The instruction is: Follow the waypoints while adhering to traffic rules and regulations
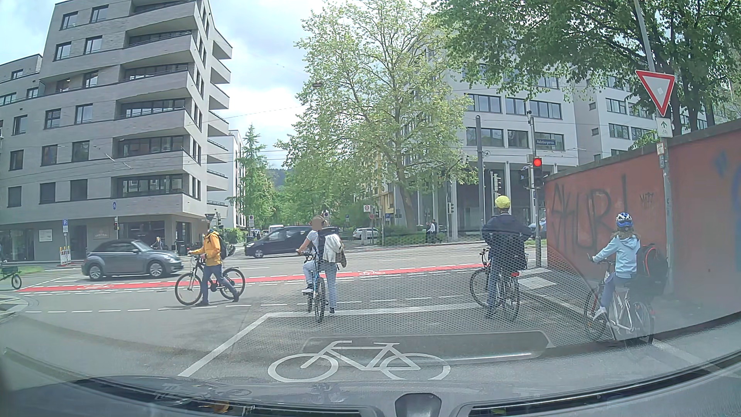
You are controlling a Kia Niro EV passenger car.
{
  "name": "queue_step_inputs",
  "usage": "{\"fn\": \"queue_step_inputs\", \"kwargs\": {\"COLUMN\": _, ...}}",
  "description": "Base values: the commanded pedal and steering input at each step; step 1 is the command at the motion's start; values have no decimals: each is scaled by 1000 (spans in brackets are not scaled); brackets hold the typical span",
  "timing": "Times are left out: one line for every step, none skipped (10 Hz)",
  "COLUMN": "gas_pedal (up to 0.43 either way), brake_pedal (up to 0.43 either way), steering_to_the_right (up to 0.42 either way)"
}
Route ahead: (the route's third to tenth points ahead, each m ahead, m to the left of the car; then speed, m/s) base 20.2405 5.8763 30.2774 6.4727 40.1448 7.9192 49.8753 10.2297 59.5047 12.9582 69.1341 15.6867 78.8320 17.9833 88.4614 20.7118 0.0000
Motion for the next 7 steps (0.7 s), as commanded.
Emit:
{"fn": "queue_step_inputs", "kwargs": {"gas_pedal": 0, "brake_pedal": 262, "steering_to_the_right": -16}}
{"fn": "queue_step_inputs", "kwargs": {"gas_pedal": 0, "brake_pedal": 262, "steering_to_the_right": -16}}
{"fn": "queue_step_inputs", "kwargs": {"gas_pedal": 0, "brake_pedal": 262, "steering_to_the_right": -16}}
{"fn": "queue_step_inputs", "kwargs": {"gas_pedal": 0, "brake_pedal": 262, "steering_to_the_right": -16}}
{"fn": "queue_step_inputs", "kwargs": {"gas_pedal": 0, "brake_pedal": 262, "steering_to_the_right": -16}}
{"fn": "queue_step_inputs", "kwargs": {"gas_pedal": 0, "brake_pedal": 262, "steering_to_the_right": -16}}
{"fn": "queue_step_inputs", "kwargs": {"gas_pedal": 0, "brake_pedal": 262, "steering_to_the_right": -16}}
